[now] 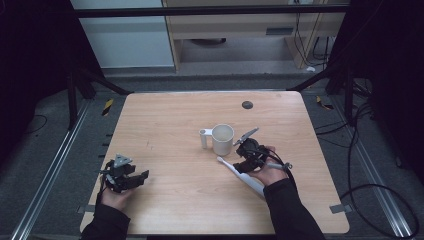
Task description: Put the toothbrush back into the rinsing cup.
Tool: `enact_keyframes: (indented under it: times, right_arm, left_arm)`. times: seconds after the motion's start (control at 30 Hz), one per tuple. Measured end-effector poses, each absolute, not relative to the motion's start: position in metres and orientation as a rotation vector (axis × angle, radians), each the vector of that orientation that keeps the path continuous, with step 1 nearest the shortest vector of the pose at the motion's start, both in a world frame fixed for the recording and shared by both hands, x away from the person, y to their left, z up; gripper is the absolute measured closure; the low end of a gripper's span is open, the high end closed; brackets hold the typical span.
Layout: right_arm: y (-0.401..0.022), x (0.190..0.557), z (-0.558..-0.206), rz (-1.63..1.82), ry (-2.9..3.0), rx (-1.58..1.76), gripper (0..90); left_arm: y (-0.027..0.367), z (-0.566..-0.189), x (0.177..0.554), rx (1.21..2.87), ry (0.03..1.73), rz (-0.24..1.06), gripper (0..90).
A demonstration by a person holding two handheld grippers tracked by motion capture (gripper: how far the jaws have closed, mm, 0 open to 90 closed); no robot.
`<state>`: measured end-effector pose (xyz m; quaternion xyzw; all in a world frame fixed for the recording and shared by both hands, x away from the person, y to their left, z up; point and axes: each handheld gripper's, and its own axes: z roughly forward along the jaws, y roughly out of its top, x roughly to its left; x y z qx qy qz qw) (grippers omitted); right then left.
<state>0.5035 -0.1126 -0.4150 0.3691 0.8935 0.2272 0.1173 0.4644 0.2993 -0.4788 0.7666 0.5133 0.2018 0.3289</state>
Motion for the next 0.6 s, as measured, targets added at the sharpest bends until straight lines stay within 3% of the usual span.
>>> enact_keyframes:
  times: [0.6]
  right_arm:
    - [-0.109,0.51,-0.444,0.549,2.707,1.099,49.2]
  left_arm:
    - [0.299,-0.479,0.465,2.009,1.344,0.525,38.5]
